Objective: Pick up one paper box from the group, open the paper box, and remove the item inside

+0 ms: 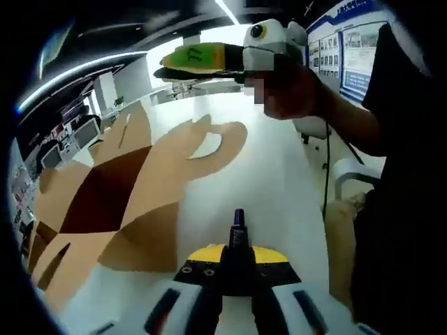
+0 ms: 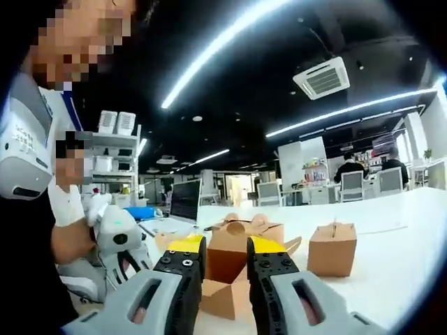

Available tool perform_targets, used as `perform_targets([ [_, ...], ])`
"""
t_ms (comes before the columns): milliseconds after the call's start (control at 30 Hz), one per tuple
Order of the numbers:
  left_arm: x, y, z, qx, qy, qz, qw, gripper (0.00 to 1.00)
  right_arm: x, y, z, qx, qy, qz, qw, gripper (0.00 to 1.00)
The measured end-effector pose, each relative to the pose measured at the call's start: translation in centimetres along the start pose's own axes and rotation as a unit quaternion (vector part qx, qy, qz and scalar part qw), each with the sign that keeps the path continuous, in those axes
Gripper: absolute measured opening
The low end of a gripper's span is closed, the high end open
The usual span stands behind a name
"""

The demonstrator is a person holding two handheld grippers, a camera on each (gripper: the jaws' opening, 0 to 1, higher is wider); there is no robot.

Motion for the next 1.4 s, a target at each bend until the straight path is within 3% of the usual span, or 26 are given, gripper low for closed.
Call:
perform_targets([
  [133, 0.3, 0.2, 0.6, -0.011, -0.004, 0.015, 0.9998, 0.25, 0.1, 0.3, 0.0, 0.006, -0.001, 0.0, 1.0, 0.25],
  [400, 0.6, -1.2, 2.0, -0.073, -0.011, 0.041, 0.9964, 0.24, 0.4, 0.5, -0.4, 0.014, -0.006, 0.005, 0.9999, 0.25],
  [633, 0.4, -1.6, 3.4, -0.115, -0.012, 0.02, 0.9931, 0.22, 0.9, -0.5, -0.6, 0.002, -0.018, -0.008, 0.9998, 0.25],
  [733, 0.4, -2.2, 4.7, -0.16, -0.011, 0.042, 0.9862, 0.22, 1.0, -0.8, -0.4, 0.0, -0.021, -0.006, 0.9998, 0.25],
  [933, 1.0, -3.6, 6.9, -0.237, -0.045, 0.049, 0.9692, 0.22, 0.6, -0.9, 0.0, -0.002, -0.015, -0.014, 0.9998, 0.25],
  [1333, 2.5, -2.8, 9.7, -0.292, -0.128, 0.091, 0.9436, 0.22, 0.0, -1.9, 1.5, 0.008, -0.025, -0.011, 0.9996, 0.25],
  [1400, 2.8, -2.9, 10.3, -0.297, -0.148, 0.09, 0.9392, 0.22, -0.9, -2.1, 2.1, 0.012, -0.004, 0.011, 0.9999, 0.25],
])
Point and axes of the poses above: the point that each gripper's makers call its tool centre point, and the gripper's own axes: z roughly backward along the fingers, x roughly to its left, y roughly out of its underside, the point moved 2 cm from there along z, roughly backward along the fingers, and after that the axes turned 5 degrees about -x, right-handed, at the moved point
